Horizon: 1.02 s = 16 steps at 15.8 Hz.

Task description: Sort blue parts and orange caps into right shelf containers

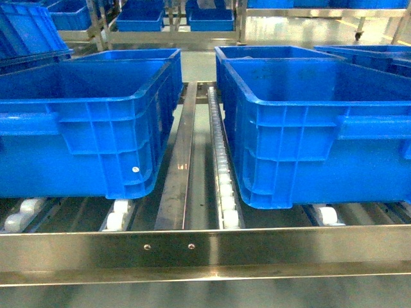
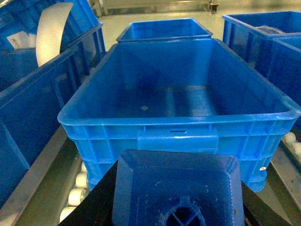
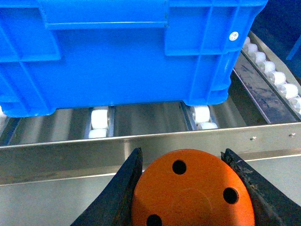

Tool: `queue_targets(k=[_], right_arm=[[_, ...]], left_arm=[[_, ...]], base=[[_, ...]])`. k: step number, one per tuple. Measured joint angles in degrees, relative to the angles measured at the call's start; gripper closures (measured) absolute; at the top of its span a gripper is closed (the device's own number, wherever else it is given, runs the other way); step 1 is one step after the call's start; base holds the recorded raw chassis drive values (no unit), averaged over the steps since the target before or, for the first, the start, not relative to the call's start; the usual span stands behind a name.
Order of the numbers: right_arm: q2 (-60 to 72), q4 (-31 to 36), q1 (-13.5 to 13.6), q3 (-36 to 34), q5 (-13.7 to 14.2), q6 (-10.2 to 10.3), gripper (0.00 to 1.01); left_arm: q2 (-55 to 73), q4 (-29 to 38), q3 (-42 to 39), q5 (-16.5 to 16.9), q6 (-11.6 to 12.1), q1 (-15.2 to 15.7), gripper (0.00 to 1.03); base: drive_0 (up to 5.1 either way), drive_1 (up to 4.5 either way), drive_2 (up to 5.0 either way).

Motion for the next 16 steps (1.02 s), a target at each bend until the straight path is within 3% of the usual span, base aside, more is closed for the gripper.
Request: queue_targets(k=[10,11,12,14,16], right_arm=[[0.0,0.4,0.0,0.0,0.0,0.0,0.59],[3.4,14.1,-0.8,-2.7,-5.4,-2.4,0.59],[2.5,18.6,-0.9,-1.9,-12.8,-5.1,0.59],[1.7,16.5,-3.1,6.3,-16.5,-4.2,0.59],[11.5,18.3,-3.4,17.3,-18.6,-3.4,0.59]], left_arm=[[0.0,0.0,0.0,0.0,0.0,0.0,0.59],[0.0,0.0,0.0,0.0,0.0,0.0,0.59],[0.0,0.0,0.0,0.0,0.0,0.0,0.59],[0.0,0.0,0.0,0.0,0.0,0.0,0.59],[0.0,0.0,0.0,0.0,0.0,0.0,0.59]], base=[[0.0,0.0,0.0],[0.0,0.0,0.0],[0.0,0.0,0.0],[0.0,0.0,0.0],[0.0,0.0,0.0]])
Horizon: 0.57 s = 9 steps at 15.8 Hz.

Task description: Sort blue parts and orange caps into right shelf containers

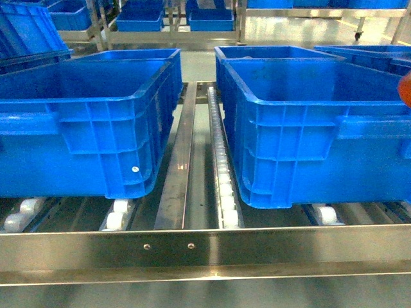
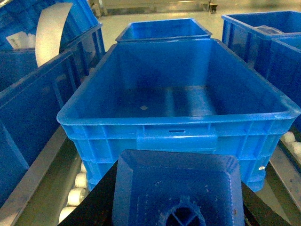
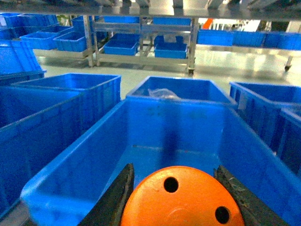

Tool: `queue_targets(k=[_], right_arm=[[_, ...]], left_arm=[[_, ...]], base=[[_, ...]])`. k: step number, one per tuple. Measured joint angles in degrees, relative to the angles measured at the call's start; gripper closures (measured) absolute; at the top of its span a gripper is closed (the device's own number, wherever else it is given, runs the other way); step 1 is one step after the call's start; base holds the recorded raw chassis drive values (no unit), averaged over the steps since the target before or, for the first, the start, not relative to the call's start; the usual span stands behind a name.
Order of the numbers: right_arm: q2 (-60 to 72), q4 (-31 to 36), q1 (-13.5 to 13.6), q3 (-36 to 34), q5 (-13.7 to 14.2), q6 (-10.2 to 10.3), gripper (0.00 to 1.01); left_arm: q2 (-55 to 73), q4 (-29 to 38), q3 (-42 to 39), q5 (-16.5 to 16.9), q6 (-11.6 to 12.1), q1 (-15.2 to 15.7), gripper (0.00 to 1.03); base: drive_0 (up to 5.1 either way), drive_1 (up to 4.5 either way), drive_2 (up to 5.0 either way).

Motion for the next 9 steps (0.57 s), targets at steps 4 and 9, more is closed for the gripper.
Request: queue_targets(k=[4,9], right_arm=[[20.3,-6.8,-1.2,24.0,2.7,2.0,0.3],[3.6,3.3,-1.6,5.1,-1.1,1.1,0.04]], left_arm=[[0.0,0.0,0.0,0.0,0.0,0.0,0.59],[2.2,2.0,1.6,-15.0,1.9,-3.0,0.59]], base=[[0.0,0.0,0.0],[0.0,0.0,0.0]])
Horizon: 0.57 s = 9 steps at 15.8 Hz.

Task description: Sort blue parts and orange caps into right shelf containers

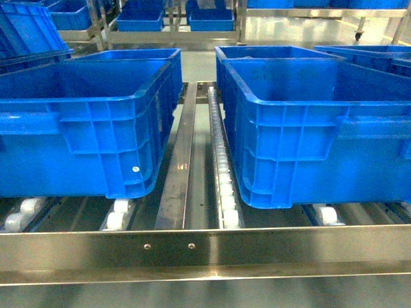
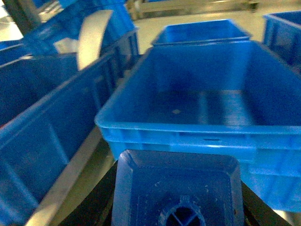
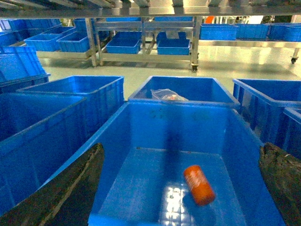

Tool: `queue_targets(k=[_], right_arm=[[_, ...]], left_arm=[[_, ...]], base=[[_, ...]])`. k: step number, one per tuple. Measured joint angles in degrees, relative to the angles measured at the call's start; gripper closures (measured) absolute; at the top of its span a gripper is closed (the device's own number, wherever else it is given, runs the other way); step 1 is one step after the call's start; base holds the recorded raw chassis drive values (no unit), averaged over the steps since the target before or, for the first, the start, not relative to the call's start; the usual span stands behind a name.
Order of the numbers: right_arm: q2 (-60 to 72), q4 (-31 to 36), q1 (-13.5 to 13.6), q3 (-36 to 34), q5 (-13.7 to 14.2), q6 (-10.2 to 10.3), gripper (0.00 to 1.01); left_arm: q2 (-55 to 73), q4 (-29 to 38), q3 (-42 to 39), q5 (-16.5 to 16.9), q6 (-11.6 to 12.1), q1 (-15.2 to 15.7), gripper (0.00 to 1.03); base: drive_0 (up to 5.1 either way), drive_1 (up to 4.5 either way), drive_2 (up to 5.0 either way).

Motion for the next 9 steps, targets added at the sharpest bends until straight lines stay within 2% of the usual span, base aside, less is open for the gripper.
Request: queue_targets(k=[1,2,3,4,6,7,8,9], right_arm=[[-2.9,-1.1,-0.3,-4.7,-0.2,-0.5,0.03],[-4.8,-0.6,-0.3,-10.1,0.4,-1.4,0.03],[-6.5,-2.0,-0.2,-12.6,0.4,-1.4,0.03],[-8.6,-1.6,0.6,-14.5,0.6,-1.4,0.03],[-10.0,-0.7,2.6,-14.5,1.2,-1.5,0.03],[-9.5,-1.7,3.8,-14.4,2.0,-1.2,0.03],[-9.4,-1.7,4.5,-14.4,2.5,-1.1,0.03],[-9.9,-1.4,4.7,-14.4,2.6,-1.1,0.03]], left_arm=[[2.5,1.6,1.9,-3.5,0.9,0.0,0.59],[7.0,4.5,6.0,-3.0,1.2,0.7,0.59],[10.3,5.8,9.2,-1.5,1.1,1.0,0.59],[16.3,6.3,15.2,2.1,0.9,1.0,0.59],[27.8,1.4,27.7,8.4,-1.9,0.3,0.59],[37.0,-2.5,37.6,8.7,-2.4,-0.4,0.44],[42.7,-4.2,43.8,8.2,-2.7,-0.6,0.33],[44.1,-3.1,44.7,8.4,-3.5,-0.9,0.22]], base=[[0.0,0.0,0.0],[0.0,0.0,0.0],[0.0,0.0,0.0],[0.0,0.0,0.0],[0.0,0.0,0.0],[0.0,0.0,0.0],[0.0,0.0,0.0],[0.0,0.0,0.0]])
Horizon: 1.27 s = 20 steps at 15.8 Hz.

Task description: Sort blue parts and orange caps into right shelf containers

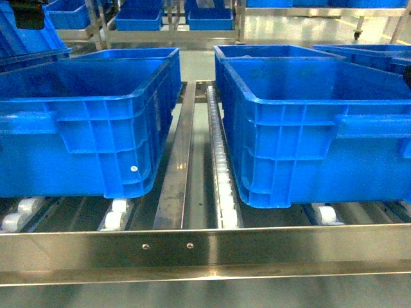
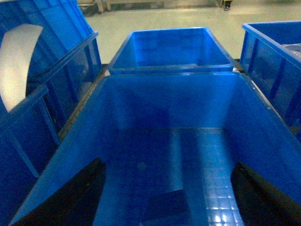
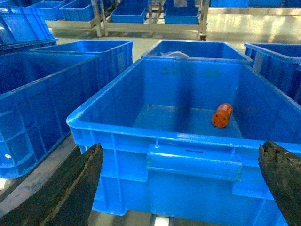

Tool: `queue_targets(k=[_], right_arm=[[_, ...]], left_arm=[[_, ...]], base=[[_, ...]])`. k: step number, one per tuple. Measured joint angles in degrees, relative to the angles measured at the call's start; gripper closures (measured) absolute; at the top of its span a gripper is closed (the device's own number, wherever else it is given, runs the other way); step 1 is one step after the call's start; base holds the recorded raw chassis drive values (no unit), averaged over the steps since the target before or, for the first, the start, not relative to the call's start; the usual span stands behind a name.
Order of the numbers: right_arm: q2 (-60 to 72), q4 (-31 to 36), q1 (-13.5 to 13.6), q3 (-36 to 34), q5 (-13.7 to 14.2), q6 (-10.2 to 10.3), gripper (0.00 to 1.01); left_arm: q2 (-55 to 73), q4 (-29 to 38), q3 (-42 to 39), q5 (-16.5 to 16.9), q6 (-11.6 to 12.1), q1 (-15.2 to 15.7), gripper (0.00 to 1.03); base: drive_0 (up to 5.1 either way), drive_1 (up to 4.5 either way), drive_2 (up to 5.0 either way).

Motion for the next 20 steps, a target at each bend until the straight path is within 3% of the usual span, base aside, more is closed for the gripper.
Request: queue_targets(k=[2,3,4,5,6,9,11,12,13,14,15,18,20], right_arm=[[-0.3,0.1,-0.2,-0.5,0.3,0.7,0.03],[-0.2,-0.1,-0.6,-1.1,0.5,1.8,0.03],[0.8,3.8,-0.2,-2.4,4.6,2.0,0.08],[-0.6,4.7,-0.5,-4.8,9.2,1.9,0.21],[-2.7,4.2,-1.1,-6.8,9.6,1.9,0.3],[-9.0,2.0,-3.1,-10.6,9.0,1.9,0.58],[-10.6,5.4,-3.6,-13.8,7.6,1.9,0.78],[-11.8,3.1,-4.0,-15.3,7.2,1.9,0.89],[-15.5,0.3,-7.3,-17.1,3.7,1.7,0.99],[-22.7,-4.2,-9.0,-17.6,3.0,1.7,0.99],[-32.9,-13.0,-8.7,-19.6,2.8,1.7,0.99],[-42.2,-21.5,-8.7,-19.7,2.8,1.7,0.99],[-43.8,-22.8,-8.7,-19.7,2.8,1.7,0.99]], left_arm=[[-8.3,6.7,-9.6,1.7,-2.3,-0.5,0.03],[-17.7,11.7,-16.5,0.2,-3.3,-0.6,0.06],[-25.0,16.5,-22.4,4.0,-3.8,-0.5,0.2],[-28.3,19.2,-28.4,3.5,-4.3,-1.9,0.33],[-29.5,20.4,-32.9,3.7,-4.5,-2.4,0.42],[-31.3,22.4,-44.8,3.8,-4.5,-2.7,0.69],[-36.9,25.5,-49.0,3.6,-4.5,-2.4,0.89],[-39.5,26.4,-51.1,3.7,-4.5,-2.5,1.0],[-41.0,26.4,-54.4,3.8,-4.7,-2.5,1.01],[-44.7,25.8,-59.6,3.8,-4.7,-2.5,1.01],[-52.5,23.9,-64.6,3.8,-4.7,-2.5,1.01],[-60.3,19.9,-68.0,3.8,-4.7,-2.5,1.01],[-61.6,18.9,-68.5,3.8,-4.7,-2.5,1.01]], base=[[0.0,0.0,0.0],[0.0,0.0,0.0],[0.0,0.0,0.0],[0.0,0.0,0.0],[0.0,0.0,0.0],[0.0,0.0,0.0],[0.0,0.0,0.0],[0.0,0.0,0.0],[0.0,0.0,0.0],[0.0,0.0,0.0],[0.0,0.0,0.0],[0.0,0.0,0.0],[0.0,0.0,0.0]])
